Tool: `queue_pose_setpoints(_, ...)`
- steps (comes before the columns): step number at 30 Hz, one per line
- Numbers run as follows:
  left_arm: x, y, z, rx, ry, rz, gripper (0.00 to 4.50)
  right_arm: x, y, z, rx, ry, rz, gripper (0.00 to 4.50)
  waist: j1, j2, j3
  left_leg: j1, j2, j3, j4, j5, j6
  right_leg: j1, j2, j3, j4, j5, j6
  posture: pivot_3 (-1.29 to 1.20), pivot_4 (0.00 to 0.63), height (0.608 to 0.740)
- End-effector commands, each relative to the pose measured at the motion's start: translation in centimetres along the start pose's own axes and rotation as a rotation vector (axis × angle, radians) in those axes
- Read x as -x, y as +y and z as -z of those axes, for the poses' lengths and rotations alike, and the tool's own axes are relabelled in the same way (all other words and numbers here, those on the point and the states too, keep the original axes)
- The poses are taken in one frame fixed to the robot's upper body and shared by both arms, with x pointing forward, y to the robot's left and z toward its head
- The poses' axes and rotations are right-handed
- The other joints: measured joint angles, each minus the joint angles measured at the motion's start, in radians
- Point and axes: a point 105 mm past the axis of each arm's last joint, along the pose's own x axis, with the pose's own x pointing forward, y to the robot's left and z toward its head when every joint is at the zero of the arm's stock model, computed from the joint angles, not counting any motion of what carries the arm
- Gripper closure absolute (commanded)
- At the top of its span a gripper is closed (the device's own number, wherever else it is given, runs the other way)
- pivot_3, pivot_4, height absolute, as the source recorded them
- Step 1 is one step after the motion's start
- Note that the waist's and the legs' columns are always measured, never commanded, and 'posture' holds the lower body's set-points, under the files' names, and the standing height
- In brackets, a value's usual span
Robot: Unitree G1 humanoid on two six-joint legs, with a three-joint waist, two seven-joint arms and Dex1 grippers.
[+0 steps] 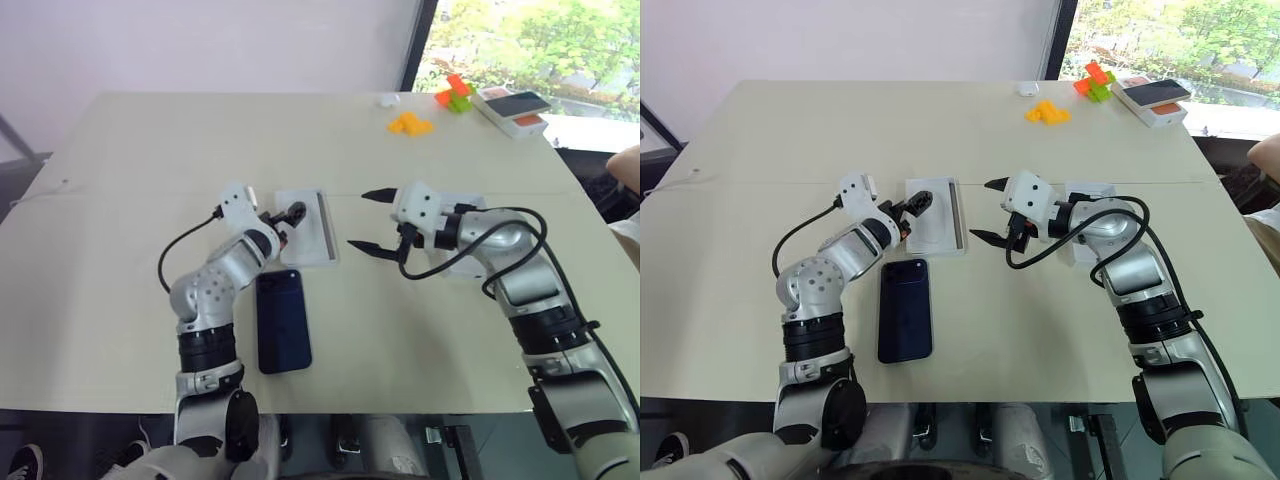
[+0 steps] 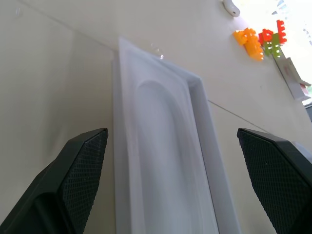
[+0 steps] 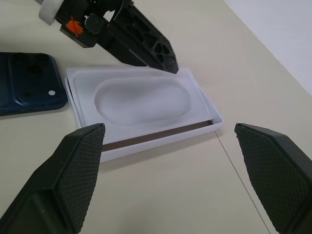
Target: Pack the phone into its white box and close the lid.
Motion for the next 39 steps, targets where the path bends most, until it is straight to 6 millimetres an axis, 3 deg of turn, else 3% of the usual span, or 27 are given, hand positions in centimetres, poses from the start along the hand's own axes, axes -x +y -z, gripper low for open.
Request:
queue_pose_setpoints(1,0.5,-1.6,-1.2,-0.064,-0.045,0.064,0.04,0.5,-0.8,-1.4,0.034,-0.045,0.036,0.00,0.000,0.000,0.000,0.000,0.000,0.000,0.000,0.000,0.000,0.000,0.000,0.000,0.000,0.000,0.000,0.00,0.150,0.737)
queue_pose_setpoints(2,0.7,-1.6,-1.7,-0.086,-0.063,0.067,0.04,0.5,-0.7,-1.3,0.036,-0.043,0.035,0.00,0.000,0.000,0.000,0.000,0.000,0.000,0.000,0.000,0.000,0.000,0.000,0.000,0.000,0.000,0.000,0.00,0.150,0.737)
queue_pose_setpoints(5,1.2,-1.6,-2.6,-0.133,-0.086,0.081,0.78,0.6,-0.7,-1.3,0.034,-0.043,0.035,0.00,-0.002,0.000,0.000,0.000,0.000,0.000,0.000,0.000,0.000,0.000,0.000,0.000,0.000,0.000,0.000,0.00,0.150,0.737)
queue_pose_setpoints(11,1.4,-0.8,-2.4,-0.272,-0.058,0.071,3.88,0.4,-0.8,-1.4,0.036,-0.048,0.036,0.00,0.000,0.000,0.000,0.000,0.000,0.000,-0.001,0.000,0.000,0.000,0.000,0.000,0.000,0.000,0.000,0.00,0.150,0.737)
queue_pose_setpoints(12,1.3,-0.8,-2.1,-0.283,-0.043,0.075,4.33,0.4,-0.8,-1.4,0.037,-0.049,0.036,0.00,0.000,0.000,0.000,0.000,0.000,0.000,-0.001,0.000,0.000,0.000,0.000,0.000,0.000,0.000,0.000,0.00,0.150,0.737)
queue_pose_setpoints(13,1.3,-0.7,-1.9,-0.289,-0.034,0.078,4.45,0.4,-0.8,-1.4,0.037,-0.049,0.036,0.00,0.000,0.000,0.000,0.000,0.000,0.000,-0.001,0.000,0.000,0.000,0.000,0.000,0.000,0.000,0.000,0.00,0.150,0.737)
queue_pose_setpoints(19,0.3,0.0,-0.4,-0.340,0.042,0.025,4.45,0.3,-0.8,-1.4,0.036,-0.050,0.038,0.00,0.000,0.000,0.000,0.000,0.000,0.000,-0.001,0.000,0.000,0.000,0.000,0.000,0.000,0.000,0.000,0.00,0.150,0.737)
queue_pose_setpoints(28,-1.8,-1.3,2.3,-0.375,0.224,0.041,4.45,0.3,-0.9,-1.5,0.039,-0.050,0.046,0.00,-0.001,0.000,0.000,0.000,0.000,0.000,-0.001,0.000,0.000,-0.001,0.000,0.000,0.000,0.000,0.000,0.00,0.150,0.737)
queue_pose_setpoints(36,-2.6,-1.1,2.7,-0.428,0.261,0.018,4.45,0.4,-1.0,-1.5,0.037,-0.051,0.056,0.00,-0.001,0.000,0.000,0.000,0.000,0.000,-0.001,0.000,0.000,-0.001,0.000,0.000,0.000,0.000,0.000,0.00,0.150,0.737)
queue_pose_setpoints(39,-2.7,-1.6,2.0,-0.423,0.226,0.033,4.45,0.4,-1.0,-1.6,0.038,-0.051,0.055,0.00,-0.001,0.000,0.000,0.000,0.000,0.000,-0.001,0.000,-0.001,-0.001,0.000,0.000,0.000,0.000,0.000,0.00,0.150,0.737)
